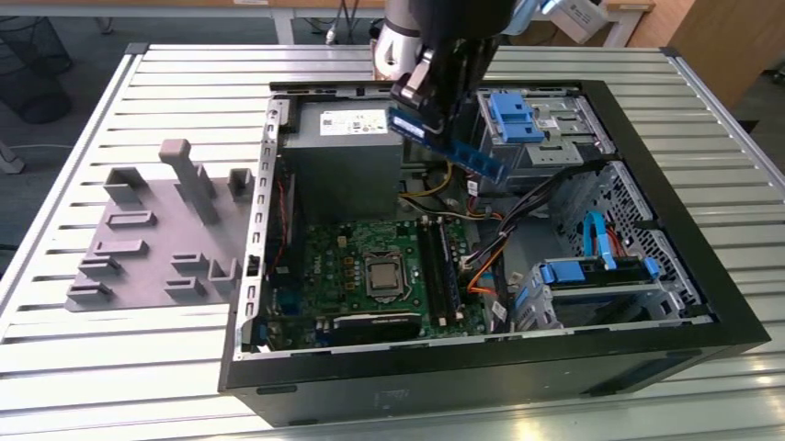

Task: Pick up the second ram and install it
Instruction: 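Insert the second ram into the second slot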

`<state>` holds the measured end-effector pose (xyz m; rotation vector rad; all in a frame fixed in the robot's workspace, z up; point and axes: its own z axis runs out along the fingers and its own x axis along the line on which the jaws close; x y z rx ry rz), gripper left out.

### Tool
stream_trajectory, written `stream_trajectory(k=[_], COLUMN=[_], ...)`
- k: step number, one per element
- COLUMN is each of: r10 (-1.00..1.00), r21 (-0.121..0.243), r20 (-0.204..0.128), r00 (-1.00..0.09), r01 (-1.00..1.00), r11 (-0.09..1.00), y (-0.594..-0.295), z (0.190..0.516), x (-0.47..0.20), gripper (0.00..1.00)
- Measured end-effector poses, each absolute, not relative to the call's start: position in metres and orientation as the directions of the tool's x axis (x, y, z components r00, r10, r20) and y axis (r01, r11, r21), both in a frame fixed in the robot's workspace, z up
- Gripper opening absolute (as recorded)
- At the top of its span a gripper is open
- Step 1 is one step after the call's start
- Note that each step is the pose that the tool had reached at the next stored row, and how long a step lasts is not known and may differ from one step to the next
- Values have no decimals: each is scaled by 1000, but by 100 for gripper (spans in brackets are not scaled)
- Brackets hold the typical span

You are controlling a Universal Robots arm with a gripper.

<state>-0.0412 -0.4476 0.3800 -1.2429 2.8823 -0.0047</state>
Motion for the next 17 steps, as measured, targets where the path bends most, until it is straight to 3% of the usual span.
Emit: stream_trajectory(k=[17], r10=[-525], r21=[-7], r20=[1], r00=[-851], r01=[-525], r11=[851], y=[-448], z=[378], x=[-41], gripper=[14])
